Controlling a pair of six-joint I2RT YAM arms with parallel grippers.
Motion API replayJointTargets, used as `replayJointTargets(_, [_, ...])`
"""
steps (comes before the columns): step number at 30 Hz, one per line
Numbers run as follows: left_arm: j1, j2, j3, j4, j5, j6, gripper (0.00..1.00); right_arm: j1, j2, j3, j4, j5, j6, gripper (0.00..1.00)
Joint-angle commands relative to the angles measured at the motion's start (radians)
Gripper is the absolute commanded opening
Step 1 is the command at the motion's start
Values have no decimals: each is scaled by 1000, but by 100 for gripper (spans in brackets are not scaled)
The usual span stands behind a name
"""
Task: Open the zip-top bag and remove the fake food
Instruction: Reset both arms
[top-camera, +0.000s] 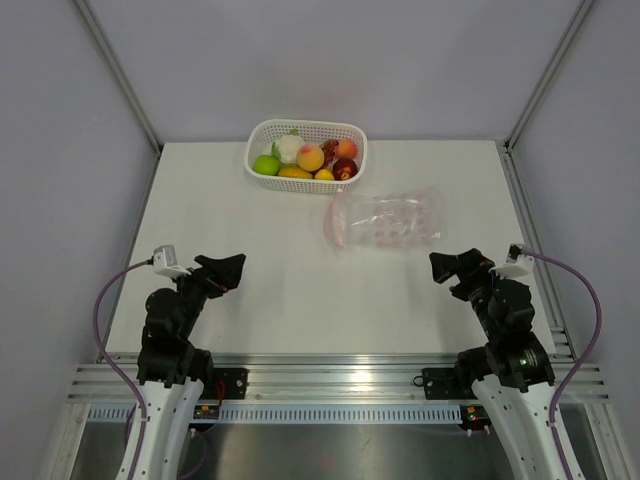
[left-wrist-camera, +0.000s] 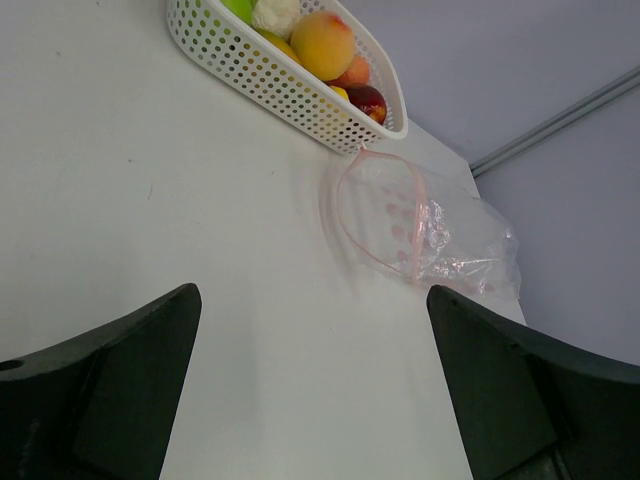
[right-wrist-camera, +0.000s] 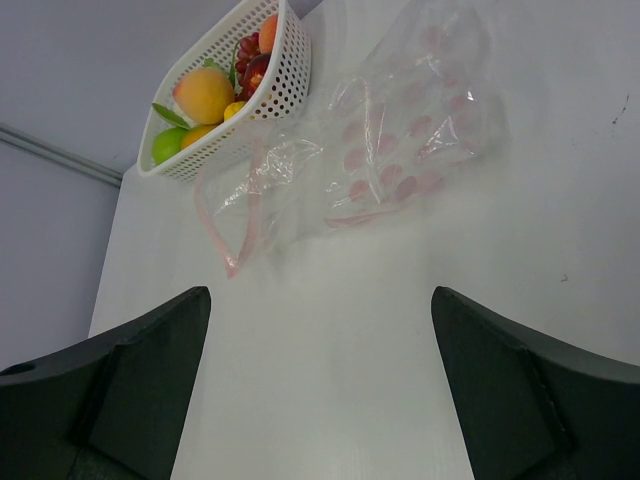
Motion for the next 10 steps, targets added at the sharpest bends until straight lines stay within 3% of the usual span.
replayJointTargets(1, [-4, -35, 32, -13, -27, 29, 99, -2, 1, 8, 0, 22, 11, 99])
replayJointTargets(10, [-4, -20, 41, -22, -36, 36, 99, -1, 38, 22, -1, 29, 18, 100])
